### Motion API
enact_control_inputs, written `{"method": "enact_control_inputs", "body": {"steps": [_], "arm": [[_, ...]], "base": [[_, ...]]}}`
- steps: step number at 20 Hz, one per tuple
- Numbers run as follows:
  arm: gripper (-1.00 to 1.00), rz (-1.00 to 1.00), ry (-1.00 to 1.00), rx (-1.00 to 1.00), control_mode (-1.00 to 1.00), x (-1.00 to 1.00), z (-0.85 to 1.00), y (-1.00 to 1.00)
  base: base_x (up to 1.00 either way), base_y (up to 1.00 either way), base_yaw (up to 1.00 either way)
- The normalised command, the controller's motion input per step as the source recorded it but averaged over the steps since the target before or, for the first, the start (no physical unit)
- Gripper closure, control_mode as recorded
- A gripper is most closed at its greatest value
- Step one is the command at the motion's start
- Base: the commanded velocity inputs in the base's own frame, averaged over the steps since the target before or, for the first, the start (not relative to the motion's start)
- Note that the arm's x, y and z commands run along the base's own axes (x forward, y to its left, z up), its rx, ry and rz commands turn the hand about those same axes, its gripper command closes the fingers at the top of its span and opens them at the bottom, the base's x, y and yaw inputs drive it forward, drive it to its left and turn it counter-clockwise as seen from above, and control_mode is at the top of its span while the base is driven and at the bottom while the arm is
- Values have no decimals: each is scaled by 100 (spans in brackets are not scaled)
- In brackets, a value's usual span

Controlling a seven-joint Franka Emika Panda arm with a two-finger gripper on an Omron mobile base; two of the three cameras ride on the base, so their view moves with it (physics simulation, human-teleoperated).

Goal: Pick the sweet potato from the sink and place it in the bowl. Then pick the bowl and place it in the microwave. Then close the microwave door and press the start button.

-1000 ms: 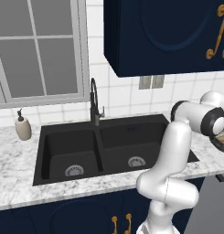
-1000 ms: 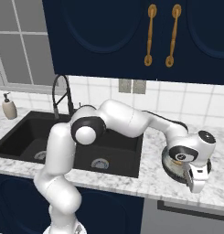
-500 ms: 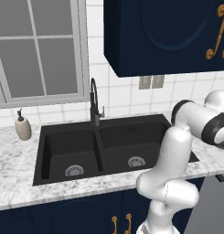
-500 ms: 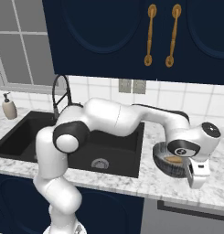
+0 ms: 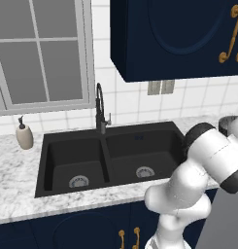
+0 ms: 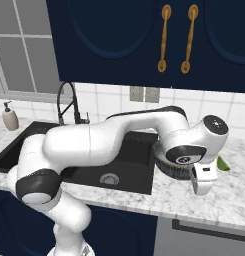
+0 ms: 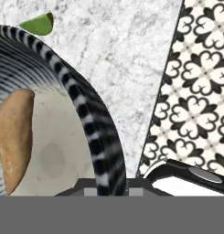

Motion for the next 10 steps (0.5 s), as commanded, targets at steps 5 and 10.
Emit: {"method": "enact_control_inputs", "body": {"steps": [5, 10], "arm": [[100, 0, -11, -9, -100, -14, 68, 61], [100, 0, -7, -5, -100, 0, 46, 48]], "base": [[0, 0, 0], [0, 0, 0]]}}
